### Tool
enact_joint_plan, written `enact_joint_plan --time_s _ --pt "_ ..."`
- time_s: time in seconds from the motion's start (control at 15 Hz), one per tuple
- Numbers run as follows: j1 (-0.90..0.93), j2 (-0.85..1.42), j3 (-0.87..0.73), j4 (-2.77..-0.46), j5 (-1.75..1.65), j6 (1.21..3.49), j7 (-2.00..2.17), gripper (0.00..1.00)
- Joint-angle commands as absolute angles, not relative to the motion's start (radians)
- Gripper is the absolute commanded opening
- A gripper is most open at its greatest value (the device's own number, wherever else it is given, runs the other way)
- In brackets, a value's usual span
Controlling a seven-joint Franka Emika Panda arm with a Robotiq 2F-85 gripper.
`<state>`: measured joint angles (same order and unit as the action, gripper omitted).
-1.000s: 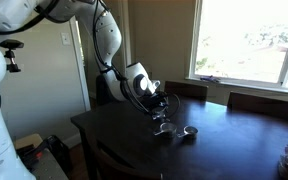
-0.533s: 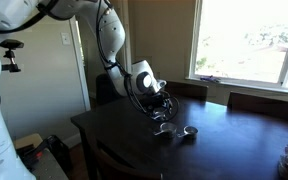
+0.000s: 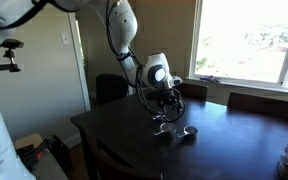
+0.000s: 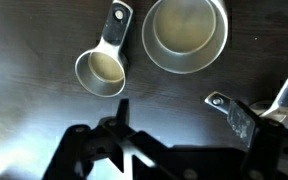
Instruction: Pile up the silver pots
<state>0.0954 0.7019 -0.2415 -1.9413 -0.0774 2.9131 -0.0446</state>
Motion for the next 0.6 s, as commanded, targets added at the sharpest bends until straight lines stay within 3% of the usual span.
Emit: enact_joint_plan --time_s 0.0,0.53 --pt "0.013 0.706 -0.184 -1.876 -0.020 2.807 0.041 1.00" --pt "-0.042 0.843 -0.177 -1.670 0.120 2.683 0.268 1.00"
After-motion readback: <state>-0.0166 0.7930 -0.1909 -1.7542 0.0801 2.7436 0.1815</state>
